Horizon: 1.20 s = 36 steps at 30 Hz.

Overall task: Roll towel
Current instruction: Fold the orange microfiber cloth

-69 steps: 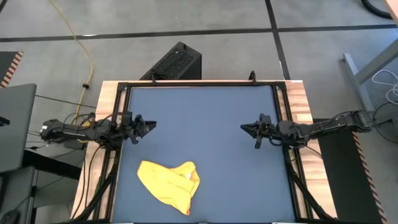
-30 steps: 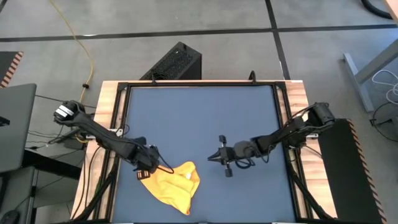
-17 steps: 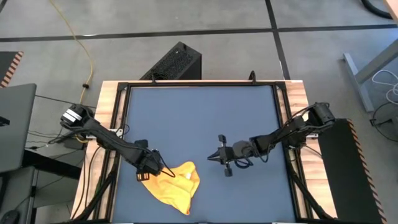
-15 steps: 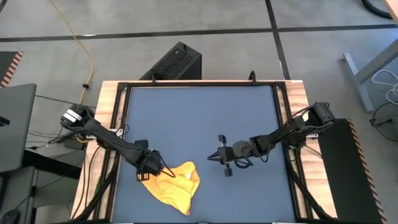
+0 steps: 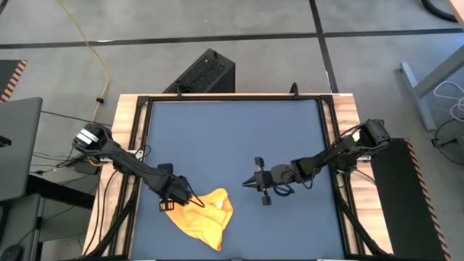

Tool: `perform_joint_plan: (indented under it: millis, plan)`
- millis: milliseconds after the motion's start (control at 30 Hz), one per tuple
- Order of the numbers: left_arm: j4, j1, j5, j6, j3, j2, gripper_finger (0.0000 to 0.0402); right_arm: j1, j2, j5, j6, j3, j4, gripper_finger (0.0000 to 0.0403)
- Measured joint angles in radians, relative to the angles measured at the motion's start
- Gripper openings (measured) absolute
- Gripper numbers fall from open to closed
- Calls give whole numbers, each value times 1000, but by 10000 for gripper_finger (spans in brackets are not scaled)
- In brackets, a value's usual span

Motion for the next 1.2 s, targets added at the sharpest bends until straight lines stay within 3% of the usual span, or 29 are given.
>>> perform_joint_plan:
  millis: [100,400,600,800,1000,1200]
  plan:
    - [0,0,0,-4,0,-26,9,0,0,0,0,0,-1,49]
    - [19,1,-44,-3,81,-215,0,21,-66,0,0,0,-25,49]
    - [178,1,-110,88,125,-382,0,47,-152,0,9,0,1,49]
    - [231,1,-191,138,125,-481,0,23,-92,-3,233,0,119,58]
    - [228,1,-202,146,125,-475,0,11,63,-41,327,65,107,116]
    - [225,1,-171,152,125,-440,0,31,236,-251,309,237,2,202]
